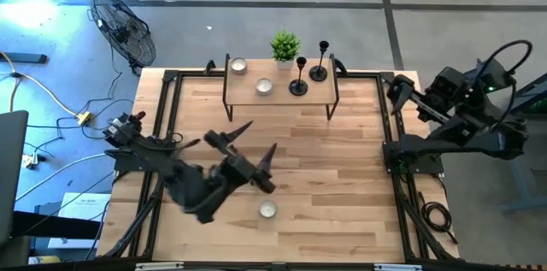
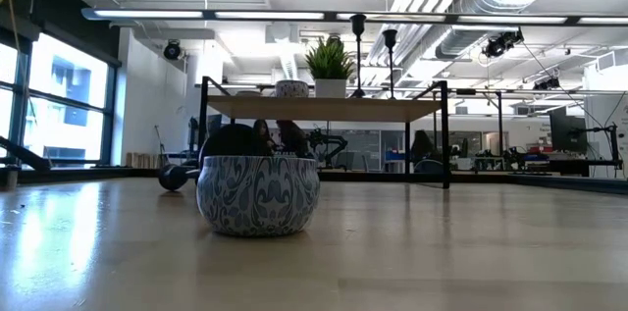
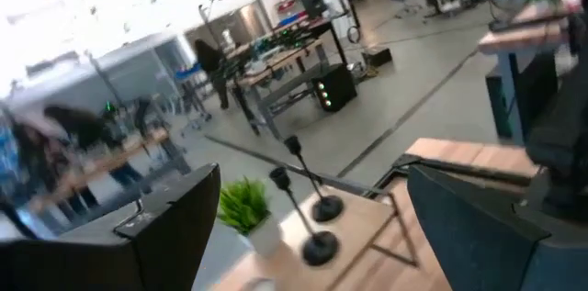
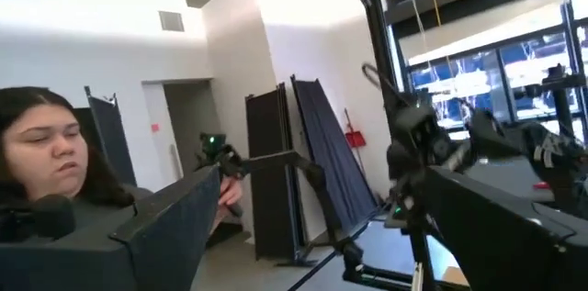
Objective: Pick & Place candle stick holders
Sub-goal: Put the black left candle holder on the shelf
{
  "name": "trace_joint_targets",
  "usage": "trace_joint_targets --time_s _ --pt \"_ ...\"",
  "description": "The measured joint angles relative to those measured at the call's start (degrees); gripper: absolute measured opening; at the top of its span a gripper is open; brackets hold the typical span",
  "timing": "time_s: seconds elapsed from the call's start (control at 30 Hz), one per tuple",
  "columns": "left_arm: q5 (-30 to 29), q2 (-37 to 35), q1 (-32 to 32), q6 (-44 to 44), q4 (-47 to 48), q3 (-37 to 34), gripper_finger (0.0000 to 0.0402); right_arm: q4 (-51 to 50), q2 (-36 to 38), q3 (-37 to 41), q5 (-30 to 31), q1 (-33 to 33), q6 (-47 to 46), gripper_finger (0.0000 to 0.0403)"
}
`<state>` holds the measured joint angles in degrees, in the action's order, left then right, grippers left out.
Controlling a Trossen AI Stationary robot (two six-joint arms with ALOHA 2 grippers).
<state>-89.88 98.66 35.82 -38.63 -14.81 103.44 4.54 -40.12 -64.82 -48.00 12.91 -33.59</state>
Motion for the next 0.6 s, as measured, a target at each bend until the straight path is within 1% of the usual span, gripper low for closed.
trace_joint_targets --time_s 0.03,0.1,0.23,0.43,0.6 --pt "0.0 -0.6 0.3 -3.2 -0.7 0.1 0.0346 0.0 -0.4 0.0 -0.1 0.0 -0.3 0.0375" --pt "-0.2 -2.1 1.3 -4.5 2.5 1.6 0.0346 -0.4 -1.2 0.0 -0.5 0.0 -0.9 0.0375" --pt "-0.3 -4.0 3.0 -4.0 13.6 7.4 0.0346 -2.6 -2.7 0.0 -0.5 0.0 -0.9 0.0375" --pt "0.1 -4.0 8.4 -1.7 33.7 18.2 0.0346 -3.5 -4.7 0.0 -0.1 0.0 -1.0 0.0375" --pt "-0.2 -4.1 10.8 -1.0 42.0 25.9 0.0346 -3.6 -4.9 0.0 3.0 0.0 -0.9 0.0375"
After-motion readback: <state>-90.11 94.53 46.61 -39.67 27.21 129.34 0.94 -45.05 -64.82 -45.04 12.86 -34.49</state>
